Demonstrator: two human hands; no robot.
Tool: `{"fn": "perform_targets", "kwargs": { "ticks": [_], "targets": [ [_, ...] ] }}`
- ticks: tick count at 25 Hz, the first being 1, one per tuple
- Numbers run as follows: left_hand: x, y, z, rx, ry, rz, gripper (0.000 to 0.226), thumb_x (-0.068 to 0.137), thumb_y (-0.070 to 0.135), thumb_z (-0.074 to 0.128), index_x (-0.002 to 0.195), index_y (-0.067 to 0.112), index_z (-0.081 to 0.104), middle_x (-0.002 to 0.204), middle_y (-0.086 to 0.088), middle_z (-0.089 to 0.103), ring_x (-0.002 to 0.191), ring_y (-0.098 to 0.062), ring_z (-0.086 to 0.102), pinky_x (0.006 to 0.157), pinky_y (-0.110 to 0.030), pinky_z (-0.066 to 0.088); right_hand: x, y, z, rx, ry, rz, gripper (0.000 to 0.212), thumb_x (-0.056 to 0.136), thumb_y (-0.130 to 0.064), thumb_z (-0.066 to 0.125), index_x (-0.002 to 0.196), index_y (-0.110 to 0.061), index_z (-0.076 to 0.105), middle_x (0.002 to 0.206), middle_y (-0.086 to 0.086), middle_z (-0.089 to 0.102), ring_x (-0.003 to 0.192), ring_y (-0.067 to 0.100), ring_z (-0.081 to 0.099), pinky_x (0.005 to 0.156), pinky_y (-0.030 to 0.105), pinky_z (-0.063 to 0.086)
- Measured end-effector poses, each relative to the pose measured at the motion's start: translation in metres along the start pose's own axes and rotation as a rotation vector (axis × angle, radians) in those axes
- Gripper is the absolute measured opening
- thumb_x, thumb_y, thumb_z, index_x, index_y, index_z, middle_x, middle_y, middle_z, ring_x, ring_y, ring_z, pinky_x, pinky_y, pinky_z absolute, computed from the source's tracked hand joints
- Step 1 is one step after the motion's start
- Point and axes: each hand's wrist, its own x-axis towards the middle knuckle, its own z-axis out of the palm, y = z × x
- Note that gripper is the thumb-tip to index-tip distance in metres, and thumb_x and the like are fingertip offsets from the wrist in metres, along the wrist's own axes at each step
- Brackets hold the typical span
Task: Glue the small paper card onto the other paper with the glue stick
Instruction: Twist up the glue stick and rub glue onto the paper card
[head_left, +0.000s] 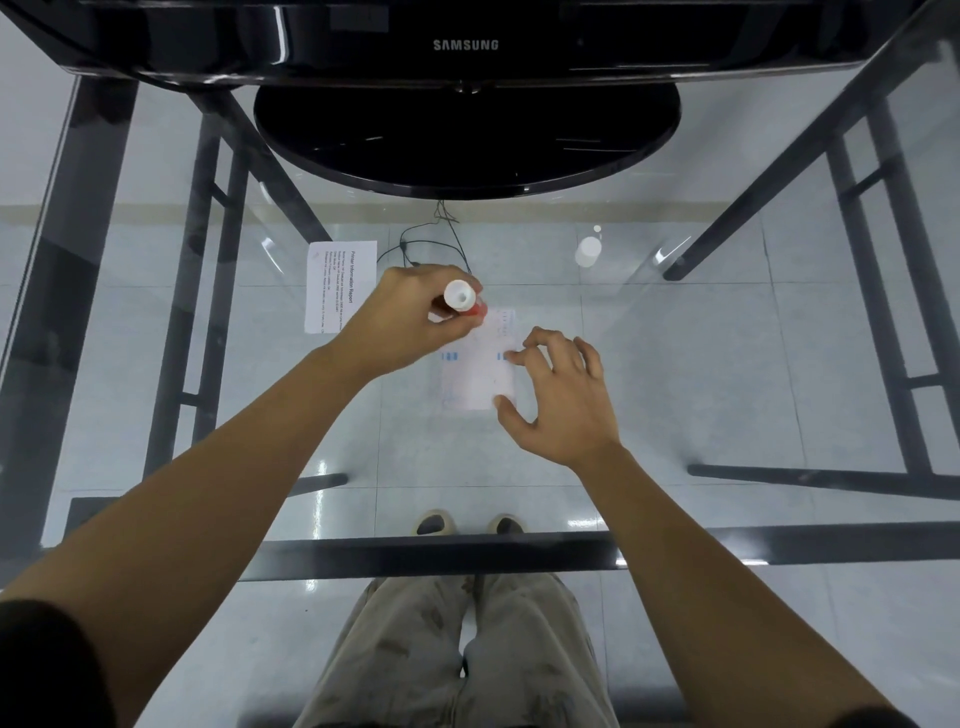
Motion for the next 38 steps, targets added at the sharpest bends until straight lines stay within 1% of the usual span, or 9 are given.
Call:
{"fn": "perform_targets", "kwargs": {
  "ticks": [4, 8, 12, 16, 23, 27, 32, 35, 38],
  "targets": [
    [0.001, 0.002, 0.002, -0.011, -0.113, 0.009, 0.024, 0.075, 0.026, 0.075, 0.094, 0.016, 0.067, 0.088, 0.0, 0.07, 0.072, -0.006, 0.064, 0.072, -0.012, 0.05, 0.0, 0.0, 0.0, 0.001, 0.0, 0.004, 0.05, 0.078, -0.05, 0.052, 0.116, -0.019, 0.057, 0.12, 0.006, 0.054, 0.121, 0.021, 0.045, 0.108, 0.046, 0.025],
    [0.007, 0.005, 0.004, 0.011, -0.043, 0.048, 0.021, 0.077, 0.024, 0.073, 0.093, 0.012, 0.066, 0.085, 0.005, 0.067, 0.076, -0.002, 0.058, 0.069, -0.003, 0.042, -0.001, 0.0, 0.0, 0.019, -0.006, 0.011, 0.049, 0.078, -0.05, 0.052, 0.116, -0.019, 0.057, 0.121, 0.006, 0.055, 0.123, 0.023, 0.045, 0.108, 0.046, 0.026],
    [0.009, 0.008, 0.008, 0.014, -0.076, 0.069, 0.023, 0.078, 0.024, 0.072, 0.096, 0.011, 0.066, 0.092, 0.0, 0.07, 0.079, -0.007, 0.062, 0.074, -0.016, 0.05, 0.0, 0.0, -0.001, 0.03, -0.013, 0.009, 0.05, 0.078, -0.05, 0.052, 0.116, -0.019, 0.057, 0.12, 0.006, 0.055, 0.123, 0.023, 0.045, 0.108, 0.047, 0.025],
    [0.01, 0.009, 0.01, 0.001, -0.074, 0.089, 0.026, 0.078, 0.025, 0.073, 0.099, 0.012, 0.067, 0.093, 0.002, 0.07, 0.079, -0.005, 0.061, 0.074, -0.009, 0.046, -0.001, -0.001, -0.001, 0.03, -0.013, 0.011, 0.049, 0.078, -0.05, 0.053, 0.116, -0.019, 0.057, 0.12, 0.006, 0.055, 0.123, 0.023, 0.045, 0.108, 0.047, 0.025],
    [0.015, 0.012, 0.013, -0.013, -0.058, 0.05, 0.022, 0.078, 0.024, 0.073, 0.096, 0.013, 0.067, 0.091, 0.001, 0.071, 0.079, -0.009, 0.064, 0.074, -0.016, 0.05, 0.0, -0.001, -0.002, 0.042, -0.024, 0.015, 0.05, 0.078, -0.051, 0.051, 0.117, -0.02, 0.057, 0.122, 0.006, 0.055, 0.124, 0.024, 0.045, 0.108, 0.047, 0.025],
    [0.017, 0.013, 0.017, 0.071, 0.016, 0.049, 0.022, 0.08, 0.022, 0.07, 0.098, 0.009, 0.066, 0.091, -0.006, 0.071, 0.08, -0.017, 0.064, 0.075, -0.03, 0.052, -0.001, -0.001, -0.002, 0.039, -0.019, 0.012, 0.049, 0.078, -0.05, 0.052, 0.116, -0.02, 0.057, 0.121, 0.006, 0.055, 0.123, 0.023, 0.045, 0.108, 0.047, 0.025],
    [0.013, 0.014, 0.017, -0.001, -0.061, 0.03, 0.019, 0.078, 0.024, 0.073, 0.092, 0.012, 0.068, 0.086, 0.0, 0.071, 0.076, -0.009, 0.063, 0.072, -0.02, 0.049, 0.0, 0.0, -0.002, 0.037, -0.024, 0.011, 0.049, 0.078, -0.05, 0.052, 0.117, -0.02, 0.056, 0.121, 0.006, 0.055, 0.123, 0.023, 0.044, 0.108, 0.047, 0.025],
    [0.013, 0.013, 0.015, 0.07, 0.07, 0.012, 0.021, 0.08, 0.022, 0.07, 0.096, 0.01, 0.066, 0.089, -0.005, 0.07, 0.076, -0.015, 0.063, 0.07, -0.009, 0.042, 0.0, 0.0, -0.002, 0.044, -0.012, 0.003, 0.049, 0.078, -0.049, 0.053, 0.116, -0.018, 0.057, 0.119, 0.006, 0.055, 0.124, 0.023, 0.044, 0.108, 0.047, 0.025],
    [0.008, 0.017, 0.012, 0.023, 0.085, -0.015, 0.02, 0.078, 0.022, 0.072, 0.094, 0.011, 0.066, 0.085, -0.003, 0.07, 0.072, -0.011, 0.062, 0.07, -0.006, 0.042, 0.0, 0.0, -0.003, 0.052, -0.011, 0.007, 0.047, 0.079, -0.047, 0.052, 0.116, -0.019, 0.057, 0.12, 0.005, 0.055, 0.122, 0.023, 0.045, 0.108, 0.047, 0.026]
  ]
}}
